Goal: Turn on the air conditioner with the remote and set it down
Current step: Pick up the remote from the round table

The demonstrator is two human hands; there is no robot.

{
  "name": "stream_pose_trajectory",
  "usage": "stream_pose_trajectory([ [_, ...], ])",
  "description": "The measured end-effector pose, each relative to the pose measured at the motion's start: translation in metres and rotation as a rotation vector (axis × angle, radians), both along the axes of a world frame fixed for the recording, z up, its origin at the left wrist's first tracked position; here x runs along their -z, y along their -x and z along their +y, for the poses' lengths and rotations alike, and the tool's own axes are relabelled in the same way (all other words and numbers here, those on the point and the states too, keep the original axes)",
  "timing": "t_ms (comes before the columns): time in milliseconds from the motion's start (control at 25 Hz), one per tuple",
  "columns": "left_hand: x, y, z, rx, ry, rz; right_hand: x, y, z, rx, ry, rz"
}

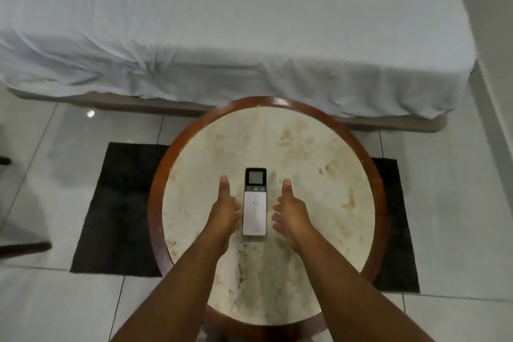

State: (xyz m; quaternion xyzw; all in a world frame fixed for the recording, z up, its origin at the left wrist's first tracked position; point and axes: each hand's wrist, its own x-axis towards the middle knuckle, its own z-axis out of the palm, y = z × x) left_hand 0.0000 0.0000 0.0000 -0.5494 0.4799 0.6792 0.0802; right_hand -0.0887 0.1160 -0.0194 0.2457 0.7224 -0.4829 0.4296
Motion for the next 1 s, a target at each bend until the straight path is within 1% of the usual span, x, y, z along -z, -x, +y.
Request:
stream_pose_trajectory([
  [80, 0.016, 0.004, 0.004, -0.017, -0.044, 0.005, 0.015, -0.001, -0.008, 0.003, 0.002, 0.000],
  [160, 0.027, 0.002, 0.002, 0.008, -0.063, 0.026, 0.028, -0.002, -0.014, -0.016, 0.001, 0.003],
  [280, 0.032, -0.001, -0.001, 0.030, -0.061, 0.038, 0.035, -0.005, -0.023, -0.086, 0.004, 0.017],
  [400, 0.019, 0.003, -0.001, 0.039, -0.044, 0.019, 0.029, -0.006, -0.029, -0.118, 0.021, 0.006],
  [560, -0.028, 0.013, 0.004, 0.087, -0.082, 0.011, -0.005, 0.005, -0.017, -0.087, 0.064, 0.003],
  [680, -0.081, 0.031, 0.007, 0.148, -0.046, 0.043, -0.053, 0.027, 0.003, -0.034, 0.146, 0.031],
  [800, -0.146, 0.057, 0.010, 0.244, 0.102, 0.106, -0.120, 0.053, 0.024, 0.081, 0.213, 0.114],
  [920, -0.223, 0.089, 0.015, 0.331, 0.242, 0.225, -0.202, 0.084, 0.048, 0.209, 0.342, 0.231],
  [1000, -0.281, 0.114, 0.024, 0.430, 0.357, 0.316, -0.266, 0.107, 0.067, 0.286, 0.414, 0.327],
])
